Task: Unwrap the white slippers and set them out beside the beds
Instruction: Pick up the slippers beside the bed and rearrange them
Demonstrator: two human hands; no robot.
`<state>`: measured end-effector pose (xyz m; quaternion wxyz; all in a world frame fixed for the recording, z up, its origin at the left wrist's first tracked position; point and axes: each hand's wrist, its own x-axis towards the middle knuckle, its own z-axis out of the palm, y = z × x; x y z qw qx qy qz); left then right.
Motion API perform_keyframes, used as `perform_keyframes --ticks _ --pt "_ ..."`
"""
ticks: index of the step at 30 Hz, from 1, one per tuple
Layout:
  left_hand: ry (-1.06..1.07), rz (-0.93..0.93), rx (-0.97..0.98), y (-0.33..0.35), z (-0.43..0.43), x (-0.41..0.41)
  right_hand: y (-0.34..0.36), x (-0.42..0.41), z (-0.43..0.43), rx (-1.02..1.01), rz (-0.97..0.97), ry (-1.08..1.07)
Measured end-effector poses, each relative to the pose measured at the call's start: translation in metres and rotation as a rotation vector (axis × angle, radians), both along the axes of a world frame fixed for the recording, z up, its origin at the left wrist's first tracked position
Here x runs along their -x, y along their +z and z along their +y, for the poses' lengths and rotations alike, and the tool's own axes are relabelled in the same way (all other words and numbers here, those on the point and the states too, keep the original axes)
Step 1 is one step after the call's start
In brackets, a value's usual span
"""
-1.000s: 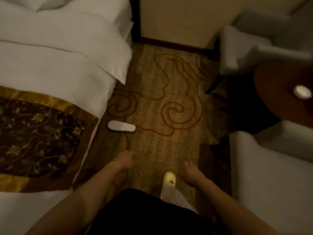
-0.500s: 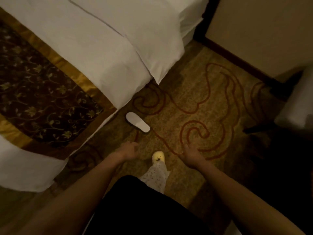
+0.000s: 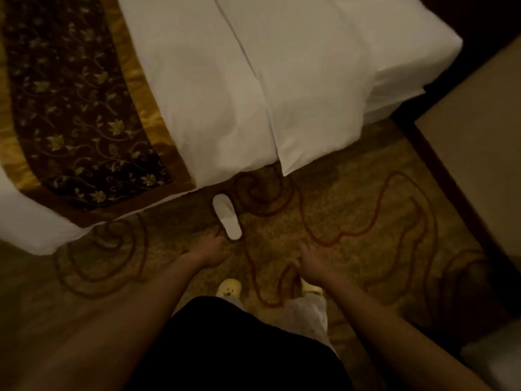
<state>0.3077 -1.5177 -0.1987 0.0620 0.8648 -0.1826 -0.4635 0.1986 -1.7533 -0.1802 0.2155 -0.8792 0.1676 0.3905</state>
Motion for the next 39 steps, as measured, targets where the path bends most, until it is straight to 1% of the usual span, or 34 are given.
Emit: perform_keyframes --ticks 3,5,8,11,14,19,20,22,23,24,25,27,29,31,33,35,39 --pt "0.191 0.013 0.022 -0.007 -0.021 0.007 -0.008 -0.029 -0.039 -0.036 0.031 0.176" --pt "0.305 -0.001 0.042 -0.012 -0.037 0.010 -0.013 -0.049 -0.064 -0.026 0.030 0.342" --pt "0.462 -0.046 0.108 -0.017 -0.061 0.014 -0.021 -0.079 -0.095 0.011 0.037 0.510" --pt "0.571 -0.079 0.116 -0.029 -0.079 0.009 -0.042 -0.115 -0.112 0.022 0.023 0.582" --pt "0.620 -0.063 0.060 -0.063 -0.090 0.001 -0.080 -0.138 -0.108 0.019 0.012 0.600" --pt "0.711 -0.128 0.026 -0.160 -0.100 -0.007 -0.181 -0.157 -0.088 0.010 -0.136 0.641" --pt "0.726 -0.131 0.013 -0.167 -0.102 -0.007 -0.184 -0.158 -0.085 0.012 -0.136 0.623" --pt "0.797 -0.132 0.006 -0.252 -0.099 -0.009 -0.274 -0.166 -0.068 -0.018 -0.159 0.652" --pt "0.821 -0.119 0.016 -0.264 -0.101 -0.010 -0.287 -0.171 -0.065 -0.026 -0.157 0.656" --pt "0.832 -0.140 0.001 -0.292 -0.100 -0.011 -0.314 -0.175 -0.057 -0.033 -0.154 0.650" --pt "0.856 -0.164 -0.011 -0.331 -0.100 -0.010 -0.354 -0.177 -0.049 -0.043 -0.175 0.657" --pt "0.906 -0.151 -0.037 -0.401 -0.097 -0.015 -0.425 -0.185 -0.033 -0.071 -0.162 0.685" --pt "0.967 -0.139 -0.062 -0.465 -0.091 -0.022 -0.486 -0.193 -0.016 -0.074 -0.127 0.748" --pt "1.011 -0.171 -0.066 -0.519 -0.084 -0.034 -0.537 -0.201 0.000 -0.074 -0.126 0.808" --pt "1.090 -0.212 -0.042 -0.560 -0.080 -0.048 -0.575 -0.206 0.014 -0.078 -0.151 0.803" --pt "1.157 -0.285 -0.036 -0.589 -0.079 -0.061 -0.601 -0.207 0.026 -0.118 -0.177 0.744" --pt "1.239 -0.321 -0.017 -0.621 -0.089 -0.072 -0.630 -0.199 0.031 -0.250 -0.128 0.585"
